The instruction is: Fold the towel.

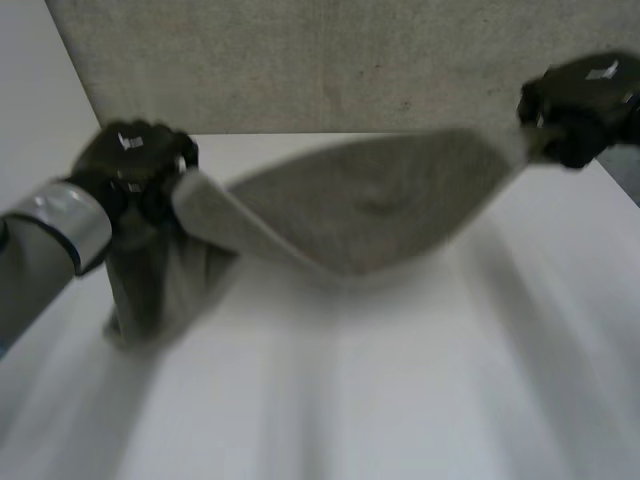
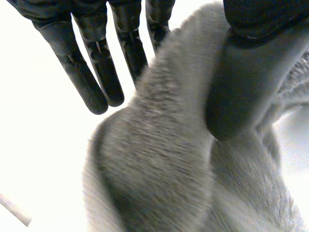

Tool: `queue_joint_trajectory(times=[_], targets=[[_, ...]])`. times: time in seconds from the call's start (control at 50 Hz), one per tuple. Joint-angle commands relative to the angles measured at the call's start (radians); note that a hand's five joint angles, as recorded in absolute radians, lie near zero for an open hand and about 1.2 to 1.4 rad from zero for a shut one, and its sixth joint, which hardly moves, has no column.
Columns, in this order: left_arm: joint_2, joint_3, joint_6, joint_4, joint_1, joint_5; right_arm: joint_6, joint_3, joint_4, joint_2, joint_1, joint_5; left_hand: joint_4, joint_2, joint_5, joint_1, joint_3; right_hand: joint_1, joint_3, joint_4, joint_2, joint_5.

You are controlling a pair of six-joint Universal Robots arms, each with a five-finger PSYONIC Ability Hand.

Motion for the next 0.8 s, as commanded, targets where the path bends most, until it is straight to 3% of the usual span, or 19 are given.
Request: queue_joint_trajectory(times=[0.02,0.2,0.4,0.5,0.54,0.66,0.7,0.72,0.76,0.78,0.8], targets=[[-0.022,-0.096,0.004,0.006,0.002,0.037,-0.146,-0.020,0.059,0.117,0.080,0.049,-0.128,-0.121,-0.294,-0.116,-0.122,0.086,0.071,0.067,0.090,0.062],[-0.173,-0.109,0.005,0.003,-0.017,0.053,-0.124,-0.006,-0.005,0.179,0.134,0.091,-0.122,-0.115,-0.288,-0.110,-0.116,0.086,0.071,0.067,0.090,0.062],[-0.203,-0.116,0.007,0.011,-0.020,0.055,-0.126,0.078,-0.070,0.209,0.137,0.090,-0.140,-0.133,-0.305,-0.128,-0.134,0.086,0.071,0.067,0.090,0.062],[-0.218,-0.115,0.011,0.015,-0.020,0.055,-0.126,0.123,-0.097,0.209,0.137,0.090,-0.319,-0.312,-0.485,-0.307,-0.313,0.086,0.071,0.067,0.090,0.062],[-0.232,-0.110,0.019,0.015,-0.021,0.055,-0.127,0.135,-0.107,0.211,0.137,0.090,-0.599,-0.592,-0.765,-0.587,-0.593,0.086,0.071,0.067,0.090,0.062],[-0.268,-0.103,0.060,0.012,-0.041,0.053,-0.135,0.152,-0.125,0.212,0.137,0.090,-0.595,-0.588,-0.761,-0.583,-0.589,0.086,0.071,0.067,0.090,0.062],[-0.291,-0.100,0.102,0.005,-0.055,0.053,-0.135,0.152,-0.125,0.214,0.137,0.090,-0.329,-0.322,-0.495,-0.317,-0.324,0.086,0.071,0.067,0.090,0.062],[-0.292,-0.100,0.102,0.005,-0.055,0.053,-0.135,0.152,-0.128,0.215,0.137,0.090,-0.327,-0.321,-0.493,-0.316,-0.322,0.086,0.071,0.067,0.090,0.062],[-0.310,-0.090,0.139,0.008,-0.070,0.052,-0.137,0.148,-0.130,0.219,0.137,0.090,0.297,0.304,0.131,0.309,0.303,0.086,0.071,0.067,0.090,0.062],[-0.310,-0.090,0.139,0.008,-0.070,0.052,-0.137,0.140,-0.133,0.225,0.137,0.090,0.301,0.308,0.135,0.313,0.306,0.086,0.071,0.067,0.090,0.062],[-0.316,-0.075,0.154,0.009,-0.073,0.052,-0.137,0.140,-0.133,0.225,0.137,0.090,0.553,0.560,0.387,0.565,0.559,0.086,0.071,0.067,0.090,0.062]])
